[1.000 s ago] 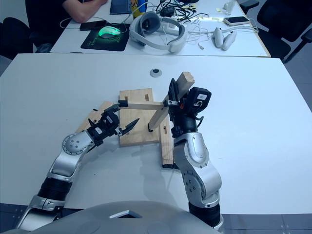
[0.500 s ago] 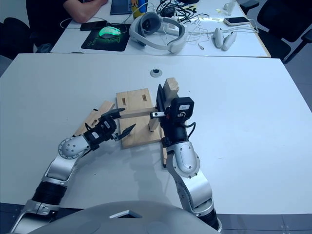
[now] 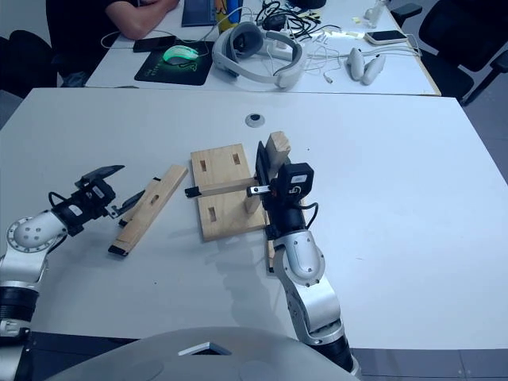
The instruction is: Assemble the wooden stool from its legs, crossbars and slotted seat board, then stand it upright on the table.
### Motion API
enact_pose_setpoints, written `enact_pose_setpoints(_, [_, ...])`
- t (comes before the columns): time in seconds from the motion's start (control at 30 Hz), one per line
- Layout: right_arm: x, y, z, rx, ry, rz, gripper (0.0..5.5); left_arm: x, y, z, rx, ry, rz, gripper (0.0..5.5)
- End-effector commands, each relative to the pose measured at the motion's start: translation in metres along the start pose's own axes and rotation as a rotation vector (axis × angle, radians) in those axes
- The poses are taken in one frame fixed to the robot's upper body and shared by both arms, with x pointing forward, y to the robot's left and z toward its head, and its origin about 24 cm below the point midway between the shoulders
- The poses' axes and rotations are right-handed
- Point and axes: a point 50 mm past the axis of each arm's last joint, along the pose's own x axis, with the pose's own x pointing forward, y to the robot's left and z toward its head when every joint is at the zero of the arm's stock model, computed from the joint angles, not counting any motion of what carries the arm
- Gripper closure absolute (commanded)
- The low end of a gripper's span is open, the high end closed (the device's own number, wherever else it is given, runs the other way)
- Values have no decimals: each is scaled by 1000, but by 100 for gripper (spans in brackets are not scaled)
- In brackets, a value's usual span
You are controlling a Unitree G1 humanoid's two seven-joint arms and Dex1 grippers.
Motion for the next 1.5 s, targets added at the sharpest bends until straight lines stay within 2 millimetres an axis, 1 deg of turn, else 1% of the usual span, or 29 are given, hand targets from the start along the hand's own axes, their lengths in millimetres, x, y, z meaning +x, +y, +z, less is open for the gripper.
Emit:
enact_pose_setpoints(0.03, [-5,-15,-33,-100,206,16,447,7,-9,8,-41,-46,39,184])
enact_pose_setpoints(0.1, [6,-10,-23,-185,172,88,447,5,-20,7,-61,-41,53,184])
enact_pose_setpoints(0.17, [13,-7,-19,-205,164,126,447,5,-28,7,-78,-38,68,184])
enact_pose_setpoints(0.23, [16,-7,-18,-198,166,138,447,5,-32,8,-86,-38,79,184])
enact_pose_setpoints(0.33, [18,-9,-20,-165,173,133,447,8,-35,9,-92,-37,88,184])
enact_pose_setpoints(0.4, [21,-15,-23,-42,194,89,447,11,-38,10,-89,-40,79,184])
enact_pose_setpoints(0.43, [22,-17,-23,27,203,66,447,12,-39,11,-87,-41,76,184])
enact_pose_setpoints(0.5, [25,-21,-24,71,209,60,447,12,-40,10,-86,-39,74,184])
enact_pose_setpoints(0.73, [31,-22,-22,60,200,87,447,17,-43,10,-80,-39,66,184])
enact_pose_setpoints(0.93, [32,-22,-21,56,197,90,447,18,-43,10,-79,-40,64,184])
enact_pose_setpoints(1.03, [34,-18,-16,29,166,101,447,20,-44,8,-80,-35,58,184])
enact_pose_setpoints(1.27, [38,-15,-8,59,122,92,447,21,-49,3,-81,-24,31,184])
enact_pose_setpoints(1.3, [39,-15,-6,60,114,91,410,21,-49,2,-81,-22,28,184])
enact_pose_setpoints(1.33, [40,-15,-5,63,108,91,407,21,-50,1,-83,-19,27,184])
enact_pose_setpoints(1.43, [45,-14,3,76,80,89,362,21,-53,-1,-89,-13,24,184])
enact_pose_setpoints(1.5, [49,-13,15,94,38,89,335,21,-58,-3,-91,-7,13,184])
